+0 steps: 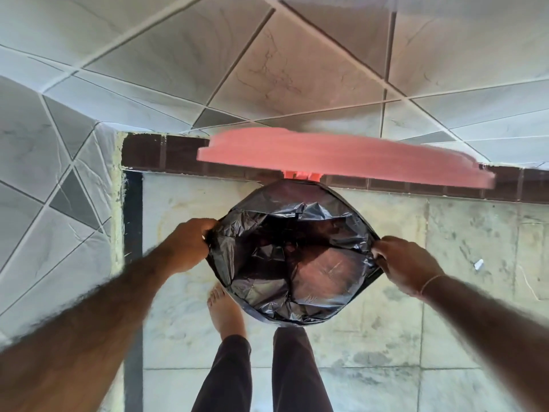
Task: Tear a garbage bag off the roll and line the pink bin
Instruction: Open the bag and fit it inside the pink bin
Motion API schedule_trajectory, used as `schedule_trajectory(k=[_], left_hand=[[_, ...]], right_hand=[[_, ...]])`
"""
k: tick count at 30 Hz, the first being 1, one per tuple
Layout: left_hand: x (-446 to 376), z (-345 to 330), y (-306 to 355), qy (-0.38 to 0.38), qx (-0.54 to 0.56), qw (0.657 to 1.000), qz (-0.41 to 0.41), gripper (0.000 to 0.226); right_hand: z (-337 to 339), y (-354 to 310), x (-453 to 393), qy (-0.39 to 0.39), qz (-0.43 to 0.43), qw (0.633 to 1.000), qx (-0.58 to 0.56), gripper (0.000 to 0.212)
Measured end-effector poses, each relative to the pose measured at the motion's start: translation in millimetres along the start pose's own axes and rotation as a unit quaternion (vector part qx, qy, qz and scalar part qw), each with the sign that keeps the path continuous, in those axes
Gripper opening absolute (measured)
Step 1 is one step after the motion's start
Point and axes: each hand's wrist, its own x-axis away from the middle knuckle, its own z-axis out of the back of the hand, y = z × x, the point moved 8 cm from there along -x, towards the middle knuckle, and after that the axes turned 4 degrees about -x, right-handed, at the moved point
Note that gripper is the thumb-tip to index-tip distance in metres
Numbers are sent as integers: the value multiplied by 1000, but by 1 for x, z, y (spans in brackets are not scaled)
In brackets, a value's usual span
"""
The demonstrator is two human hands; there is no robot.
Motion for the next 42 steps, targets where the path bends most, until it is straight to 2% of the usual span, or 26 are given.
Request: schedule_trajectory(k=[2,5,9,11,15,17,18,20,22,24,26,28,29,31,34,36,39,42], left_hand=[[-1,-9,-4,30,-11,999,3,44],[-3,-16,-11,59,-6,998,31,41],[-2,-23,-22,60,67,993,72,24],[0,-26,-28,53,136,984,98,26],[16,-38,-38,33,216,965,145,27],[27,-48,-39,33,254,953,161,24],[31,-53,-39,40,277,945,167,25],[37,-61,-40,57,322,927,185,27],[42,-68,-37,52,379,902,200,26],[45,-76,-35,42,442,870,216,26],[48,-82,-40,53,509,814,273,24],[50,-85,-42,69,543,779,306,20],[51,-84,-41,73,545,778,305,18],[52,-79,-36,77,518,804,281,17],[58,-71,-42,103,474,837,255,29],[62,-66,-48,114,451,847,257,32],[69,-56,-49,100,439,858,248,33],[75,-34,-45,104,423,872,225,30]], right_hand=[[-11,5,1,23,-24,999,-11,24],[-37,11,-2,-10,-64,998,-27,30],[-72,8,0,-83,-69,994,-12,33],[-83,7,6,-99,-79,992,-5,32],[-90,0,28,-36,-92,995,-35,24],[-91,-3,39,25,-123,985,-116,28],[-90,-5,43,63,-147,969,-189,30],[-95,-3,49,142,-212,907,-336,36],[-109,0,54,167,-308,822,-448,33],[-132,-10,56,120,-372,699,-599,21],[-145,-33,54,40,-394,581,-712,16],[-146,-45,53,-6,-412,509,-756,18],[-147,-48,52,-20,-416,488,-767,18],[-150,-48,56,-46,-423,482,-766,16],[-159,-38,69,-69,-445,487,-748,12],[-162,-24,81,-55,-462,500,-731,18],[-154,-7,97,-26,-466,542,-698,17],[-125,4,98,30,-434,555,-709,21]])
